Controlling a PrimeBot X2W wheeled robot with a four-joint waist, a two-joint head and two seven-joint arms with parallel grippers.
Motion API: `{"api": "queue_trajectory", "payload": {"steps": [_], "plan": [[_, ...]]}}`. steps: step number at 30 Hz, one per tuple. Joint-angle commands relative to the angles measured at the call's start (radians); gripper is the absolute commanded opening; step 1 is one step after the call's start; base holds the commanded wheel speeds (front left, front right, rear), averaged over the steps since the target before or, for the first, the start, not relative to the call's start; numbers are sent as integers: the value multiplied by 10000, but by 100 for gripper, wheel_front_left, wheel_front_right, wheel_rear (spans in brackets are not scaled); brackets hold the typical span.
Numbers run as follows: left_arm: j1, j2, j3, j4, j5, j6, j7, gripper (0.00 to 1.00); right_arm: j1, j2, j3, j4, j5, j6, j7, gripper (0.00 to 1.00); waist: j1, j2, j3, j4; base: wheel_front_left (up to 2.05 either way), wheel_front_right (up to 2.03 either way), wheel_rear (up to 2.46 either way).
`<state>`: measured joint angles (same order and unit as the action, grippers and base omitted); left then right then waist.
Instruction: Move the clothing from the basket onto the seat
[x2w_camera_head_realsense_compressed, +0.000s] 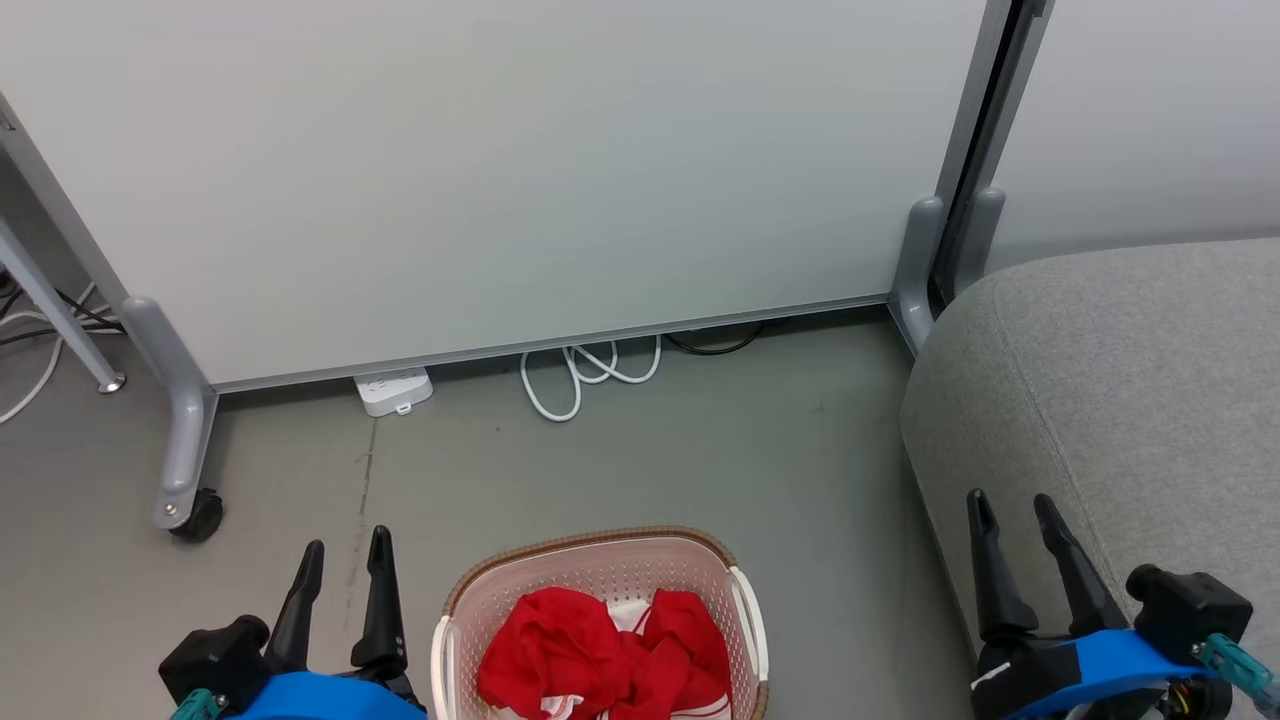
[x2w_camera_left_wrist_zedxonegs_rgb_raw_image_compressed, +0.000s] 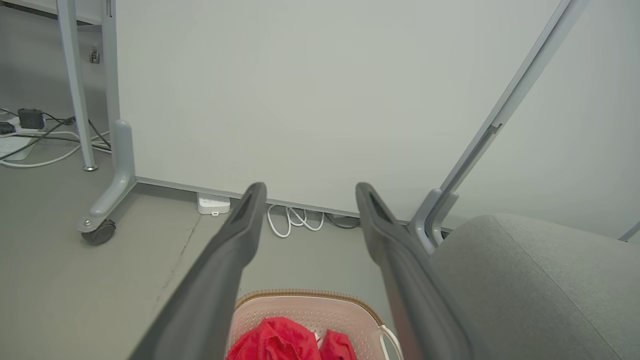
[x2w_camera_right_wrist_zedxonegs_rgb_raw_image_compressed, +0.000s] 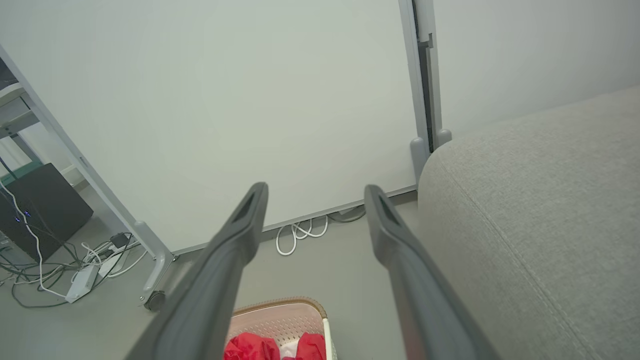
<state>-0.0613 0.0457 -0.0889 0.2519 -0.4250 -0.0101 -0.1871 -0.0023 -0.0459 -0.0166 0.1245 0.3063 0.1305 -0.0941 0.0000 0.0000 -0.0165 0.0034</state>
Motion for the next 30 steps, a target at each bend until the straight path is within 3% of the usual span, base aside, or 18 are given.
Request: {"api": "queue_trajectory", "payload": {"steps": [1,30], "plan": [[-41,68,-12,-66,239,64,-106,100,14,-52,44,-103,-322,3,-85,100,0,0,-1,10,0,0,0],[-22,69,-245,62,1434,304,-646,100,211,-63,420,-263,-2781,2,-453,100,0,0,-5,83,0,0,0]]}}
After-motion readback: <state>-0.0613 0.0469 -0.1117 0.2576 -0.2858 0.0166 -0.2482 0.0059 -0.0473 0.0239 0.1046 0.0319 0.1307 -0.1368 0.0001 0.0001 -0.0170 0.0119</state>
